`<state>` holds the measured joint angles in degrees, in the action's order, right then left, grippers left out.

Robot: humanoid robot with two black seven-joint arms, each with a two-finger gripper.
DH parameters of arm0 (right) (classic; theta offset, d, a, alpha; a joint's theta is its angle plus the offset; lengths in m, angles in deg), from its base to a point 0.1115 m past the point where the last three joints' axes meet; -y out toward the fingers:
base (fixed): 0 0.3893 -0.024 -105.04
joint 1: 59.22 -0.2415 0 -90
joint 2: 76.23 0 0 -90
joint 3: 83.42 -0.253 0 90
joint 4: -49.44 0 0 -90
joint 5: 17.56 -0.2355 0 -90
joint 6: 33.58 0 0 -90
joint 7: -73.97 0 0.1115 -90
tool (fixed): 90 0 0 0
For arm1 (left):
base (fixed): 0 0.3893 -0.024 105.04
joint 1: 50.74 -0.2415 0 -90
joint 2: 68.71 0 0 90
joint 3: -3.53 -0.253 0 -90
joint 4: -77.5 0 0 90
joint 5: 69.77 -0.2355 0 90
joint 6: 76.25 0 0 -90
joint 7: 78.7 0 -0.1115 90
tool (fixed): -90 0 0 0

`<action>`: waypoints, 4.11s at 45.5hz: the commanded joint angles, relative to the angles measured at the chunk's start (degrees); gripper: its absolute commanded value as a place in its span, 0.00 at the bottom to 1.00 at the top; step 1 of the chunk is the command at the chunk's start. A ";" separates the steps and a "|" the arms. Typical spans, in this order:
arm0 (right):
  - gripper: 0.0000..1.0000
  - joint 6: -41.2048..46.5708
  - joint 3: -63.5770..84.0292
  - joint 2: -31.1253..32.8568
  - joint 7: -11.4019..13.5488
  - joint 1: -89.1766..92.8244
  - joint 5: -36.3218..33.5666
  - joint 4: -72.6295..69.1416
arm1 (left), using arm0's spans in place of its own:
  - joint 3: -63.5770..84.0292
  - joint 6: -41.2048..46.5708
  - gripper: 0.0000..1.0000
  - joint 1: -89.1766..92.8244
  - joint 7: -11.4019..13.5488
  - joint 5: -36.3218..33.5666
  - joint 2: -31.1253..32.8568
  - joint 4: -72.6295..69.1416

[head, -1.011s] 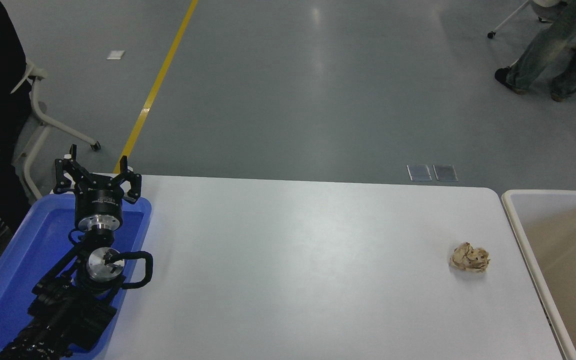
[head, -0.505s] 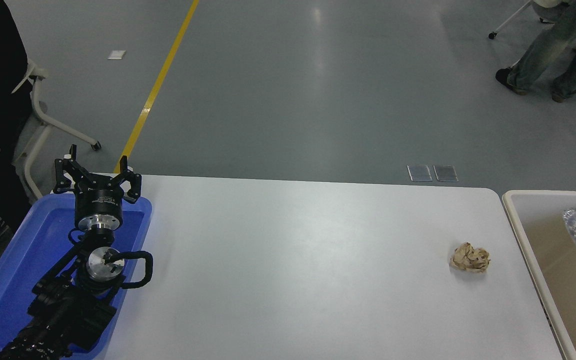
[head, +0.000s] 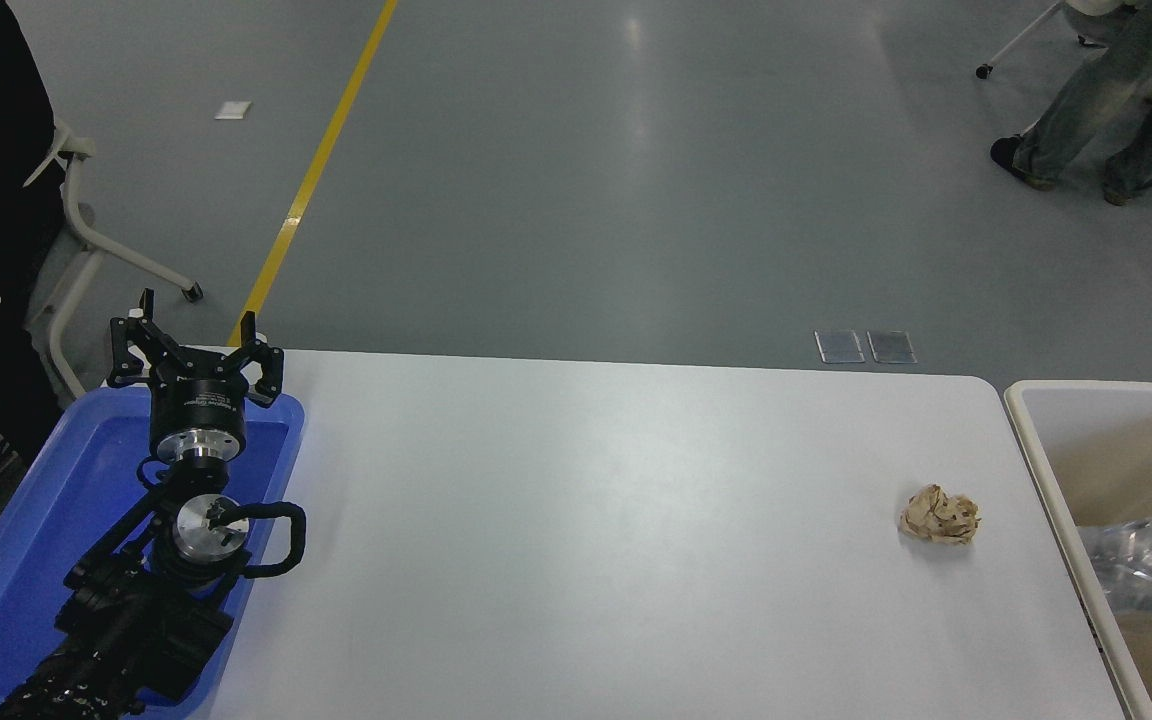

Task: Pick up foil plate and place in dustbin

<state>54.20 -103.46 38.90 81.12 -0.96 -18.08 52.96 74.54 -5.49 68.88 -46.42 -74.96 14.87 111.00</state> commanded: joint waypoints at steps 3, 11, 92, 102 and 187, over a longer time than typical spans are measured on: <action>1.00 0.90 -0.44 2.74 0.05 -0.61 0.00 -0.17 | 0.00 0.00 0.99 0.00 -0.03 0.00 0.01 -0.02; 1.00 3.19 0.09 5.64 0.49 -4.12 0.00 -2.37 | 0.00 0.00 0.99 0.00 0.06 0.00 0.01 -0.02; 1.00 1.78 79.27 16.02 -1.61 -81.54 16.61 -84.09 | 0.00 0.00 0.99 0.00 -0.03 -0.09 -0.08 0.07; 1.00 2.13 80.77 9.25 -1.79 -86.74 14.94 -91.58 | 0.00 0.00 0.99 0.00 -0.03 0.00 -0.08 0.07; 1.00 32.28 90.09 -5.70 -1.70 -106.34 7.29 -101.42 | 0.00 0.00 0.99 0.00 -0.03 0.00 -0.08 -0.02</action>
<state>86.27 -14.09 33.47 79.59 -106.90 -9.79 -48.43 74.54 -5.49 68.88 -46.44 -74.97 14.84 111.00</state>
